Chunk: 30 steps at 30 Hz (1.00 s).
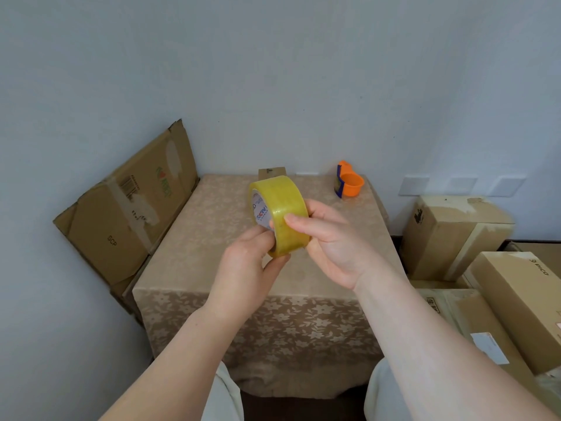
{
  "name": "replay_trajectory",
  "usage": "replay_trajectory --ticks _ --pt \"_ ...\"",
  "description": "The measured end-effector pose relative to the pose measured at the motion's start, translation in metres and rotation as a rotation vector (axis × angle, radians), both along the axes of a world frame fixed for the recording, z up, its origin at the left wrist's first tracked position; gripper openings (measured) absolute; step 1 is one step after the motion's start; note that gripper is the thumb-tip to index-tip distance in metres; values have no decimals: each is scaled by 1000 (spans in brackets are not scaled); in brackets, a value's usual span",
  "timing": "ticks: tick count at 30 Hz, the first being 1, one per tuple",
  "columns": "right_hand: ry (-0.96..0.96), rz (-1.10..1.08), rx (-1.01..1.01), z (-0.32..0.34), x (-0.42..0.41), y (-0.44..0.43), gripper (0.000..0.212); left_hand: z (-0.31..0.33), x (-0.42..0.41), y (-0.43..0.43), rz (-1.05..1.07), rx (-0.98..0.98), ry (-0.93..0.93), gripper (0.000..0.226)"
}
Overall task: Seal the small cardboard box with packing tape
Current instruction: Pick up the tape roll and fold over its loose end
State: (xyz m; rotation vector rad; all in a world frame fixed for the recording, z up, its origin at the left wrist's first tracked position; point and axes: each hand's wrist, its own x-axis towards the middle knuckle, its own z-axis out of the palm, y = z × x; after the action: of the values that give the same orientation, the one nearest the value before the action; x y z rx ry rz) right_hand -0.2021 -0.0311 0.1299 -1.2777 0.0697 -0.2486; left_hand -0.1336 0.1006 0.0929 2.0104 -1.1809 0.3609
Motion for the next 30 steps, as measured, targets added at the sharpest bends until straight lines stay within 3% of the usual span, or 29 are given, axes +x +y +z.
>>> replay_trajectory --ticks 4,10,15,23,25,30 --pt "37 -78 32 2 2 2 14 -2 1 0 13 -4 -22 10" --pt "112 -114 42 3 3 0 25 -9 7 0 29 55 -197 11" --pt "153 -109 37 1 4 -2 25 -14 8 1 -2 63 -168 10" --pt "207 -88 -22 -4 3 -9 27 -7 -6 -2 9 -12 223 13" --pt "227 -83 -54 -8 2 -8 28 0 -8 -5 14 -119 466 10" --pt "259 -89 -139 -16 1 -3 29 13 -5 -7 -27 -372 1094 27"
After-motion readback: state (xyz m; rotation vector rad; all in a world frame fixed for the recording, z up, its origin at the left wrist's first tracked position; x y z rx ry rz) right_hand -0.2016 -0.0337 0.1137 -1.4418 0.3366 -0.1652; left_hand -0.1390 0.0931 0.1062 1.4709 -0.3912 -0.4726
